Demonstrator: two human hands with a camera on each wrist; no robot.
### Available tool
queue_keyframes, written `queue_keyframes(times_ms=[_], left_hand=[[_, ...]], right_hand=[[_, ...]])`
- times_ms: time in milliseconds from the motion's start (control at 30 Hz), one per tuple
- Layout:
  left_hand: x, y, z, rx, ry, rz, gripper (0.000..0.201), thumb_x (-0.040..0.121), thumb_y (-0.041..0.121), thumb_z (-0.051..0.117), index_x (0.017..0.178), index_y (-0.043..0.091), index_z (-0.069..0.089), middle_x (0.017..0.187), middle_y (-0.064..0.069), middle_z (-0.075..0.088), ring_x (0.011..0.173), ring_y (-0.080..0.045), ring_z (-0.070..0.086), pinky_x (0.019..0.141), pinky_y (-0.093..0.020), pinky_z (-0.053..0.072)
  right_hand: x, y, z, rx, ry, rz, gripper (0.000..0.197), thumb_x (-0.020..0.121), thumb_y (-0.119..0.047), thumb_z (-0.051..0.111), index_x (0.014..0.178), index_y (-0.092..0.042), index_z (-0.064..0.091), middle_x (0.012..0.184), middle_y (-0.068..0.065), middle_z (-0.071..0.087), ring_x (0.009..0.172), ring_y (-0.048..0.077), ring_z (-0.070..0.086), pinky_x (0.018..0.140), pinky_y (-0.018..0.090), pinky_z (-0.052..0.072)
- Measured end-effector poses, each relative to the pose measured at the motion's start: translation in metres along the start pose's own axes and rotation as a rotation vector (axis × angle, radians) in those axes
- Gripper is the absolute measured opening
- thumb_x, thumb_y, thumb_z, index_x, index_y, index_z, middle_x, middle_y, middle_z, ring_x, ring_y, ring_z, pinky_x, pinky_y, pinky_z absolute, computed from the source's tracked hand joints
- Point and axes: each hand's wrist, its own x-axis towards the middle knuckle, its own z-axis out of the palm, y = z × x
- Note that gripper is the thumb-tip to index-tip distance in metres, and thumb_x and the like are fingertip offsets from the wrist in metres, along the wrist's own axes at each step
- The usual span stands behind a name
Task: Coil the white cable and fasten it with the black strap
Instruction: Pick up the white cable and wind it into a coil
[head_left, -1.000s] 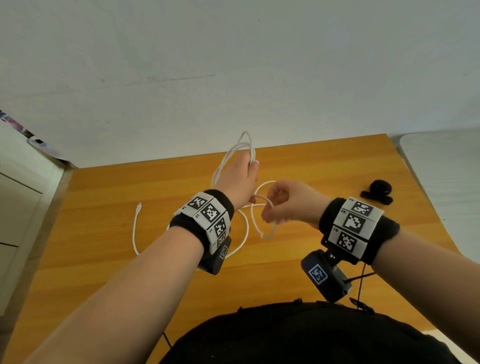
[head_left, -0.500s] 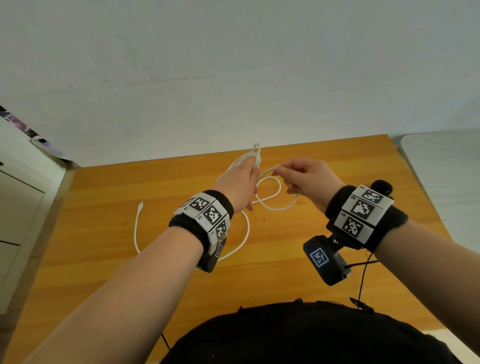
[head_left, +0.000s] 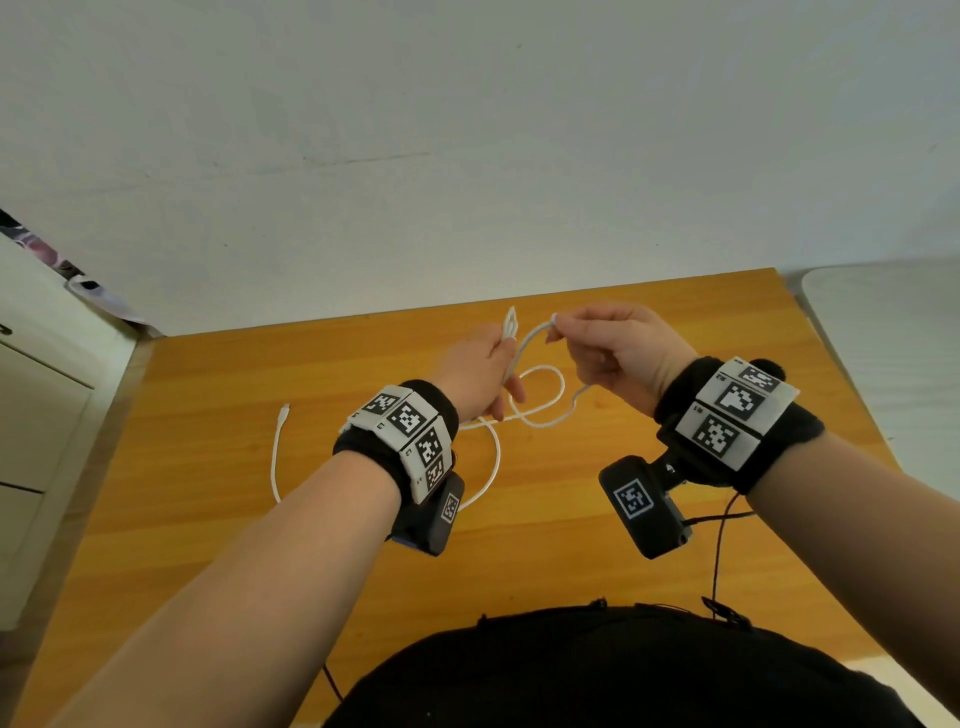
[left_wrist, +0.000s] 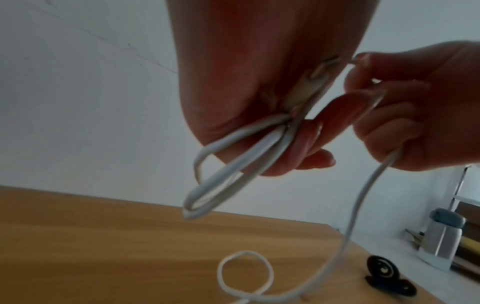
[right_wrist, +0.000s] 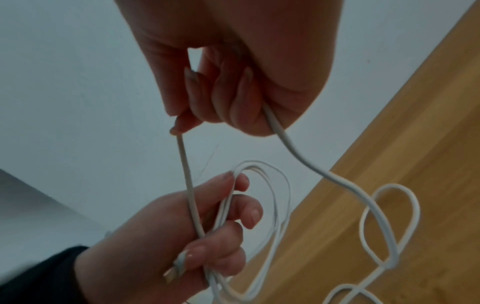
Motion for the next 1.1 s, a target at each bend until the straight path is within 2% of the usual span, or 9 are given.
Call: queue_keyframes(times_ms=[133, 267, 367, 467, 600, 733, 800, 900, 1100], left_hand=[[-0.003, 0.001, 0.0, -0.127, -0.045, -0.028, 0.024, 0.102, 0.025, 0.029, 0.085, 0.021, 0.046, 0.064, -0.001, 0.063, 0.036, -0.01, 0.042, 0.038, -0.018, 0.034], [-0.006, 0.002, -0.004, -0.528, -0.168, -0.088, 0.026, 0.102, 0.023, 0.03, 0.085, 0.011, 0.046, 0.051, 0.0, 0.044, 0.031, -0.007, 0.027, 0.042, -0.021, 0.026], [-0.007, 0.007, -0.006, -0.682, -0.278, -0.127, 0.028, 0.101, 0.026, 0.031, 0.081, 0.014, 0.047, 0.047, 0.004, 0.038, 0.031, -0.005, 0.022, 0.049, -0.025, 0.021], [-0.007, 0.008, -0.009, -0.787, -0.33, -0.174, 0.031, 0.1, 0.035, 0.034, 0.081, 0.016, 0.051, 0.046, 0.007, 0.036, 0.031, -0.004, 0.023, 0.047, -0.021, 0.023], [-0.007, 0.01, -0.013, -0.96, -0.322, -0.177, 0.031, 0.098, 0.038, 0.039, 0.081, 0.016, 0.053, 0.044, 0.009, 0.035, 0.03, -0.002, 0.025, 0.045, -0.017, 0.027], [-0.007, 0.015, -0.011, -1.137, -0.309, -0.185, 0.032, 0.097, 0.04, 0.04, 0.081, 0.015, 0.052, 0.041, 0.008, 0.029, 0.03, -0.003, 0.026, 0.046, -0.016, 0.029], [-0.006, 0.016, -0.011, -1.207, -0.295, -0.191, 0.033, 0.097, 0.04, 0.04, 0.081, 0.015, 0.053, 0.041, 0.008, 0.027, 0.03, -0.004, 0.026, 0.045, -0.016, 0.03], [-0.003, 0.013, -0.014, -1.217, -0.238, -0.218, 0.031, 0.097, 0.039, 0.042, 0.084, 0.014, 0.055, 0.042, 0.007, 0.026, 0.031, -0.004, 0.025, 0.044, -0.017, 0.031], [-0.003, 0.009, -0.009, -0.965, -0.17, -0.29, 0.026, 0.1, 0.033, 0.037, 0.094, 0.012, 0.052, 0.055, 0.006, 0.036, 0.037, -0.005, 0.03, 0.047, -0.021, 0.035]], right_hand=[[0.008, -0.007, -0.006, 0.062, 0.188, -0.037, 0.019, 0.091, -0.018, 0.057, 0.078, -0.007, 0.065, 0.048, -0.004, 0.038, 0.044, 0.01, 0.027, 0.044, 0.022, 0.022], [0.018, -0.005, -0.011, -0.287, 0.329, -0.024, 0.019, 0.093, -0.025, 0.054, 0.089, -0.012, 0.066, 0.073, -0.001, 0.057, 0.059, 0.011, 0.045, 0.052, 0.022, 0.036], [0.026, 0.002, -0.012, -0.4, 0.327, 0.064, 0.027, 0.096, -0.03, 0.047, 0.109, -0.013, 0.063, 0.098, 0.002, 0.063, 0.074, 0.014, 0.051, 0.055, 0.025, 0.038], [0.029, 0.008, -0.01, -0.433, 0.302, 0.107, 0.032, 0.098, -0.033, 0.042, 0.115, -0.015, 0.062, 0.102, 0.002, 0.066, 0.082, 0.02, 0.05, 0.055, 0.025, 0.037], [0.026, 0.012, -0.002, -0.185, 0.21, 0.182, 0.032, 0.099, -0.031, 0.039, 0.108, -0.012, 0.064, 0.099, 0.007, 0.067, 0.091, 0.023, 0.061, 0.075, 0.036, 0.05], [0.026, 0.018, 0.004, 0.043, 0.186, 0.237, 0.035, 0.099, -0.033, 0.039, 0.114, -0.009, 0.06, 0.111, 0.021, 0.065, 0.098, 0.035, 0.062, 0.097, 0.054, 0.046], [0.026, 0.019, 0.009, 0.123, 0.186, 0.234, 0.035, 0.1, -0.034, 0.036, 0.11, -0.01, 0.06, 0.092, 0.018, 0.063, 0.087, 0.037, 0.063, 0.093, 0.054, 0.049], [0.026, 0.017, 0.012, 0.206, 0.219, 0.205, 0.034, 0.1, -0.031, 0.036, 0.108, -0.008, 0.06, 0.065, 0.006, 0.044, 0.056, 0.02, 0.047, 0.066, 0.037, 0.052], [0.03, 0.012, 0.006, 0.164, 0.34, 0.13, 0.023, 0.098, -0.022, 0.044, 0.086, -0.007, 0.056, 0.057, -0.001, 0.03, 0.038, 0.008, 0.026, 0.038, 0.021, 0.027]])
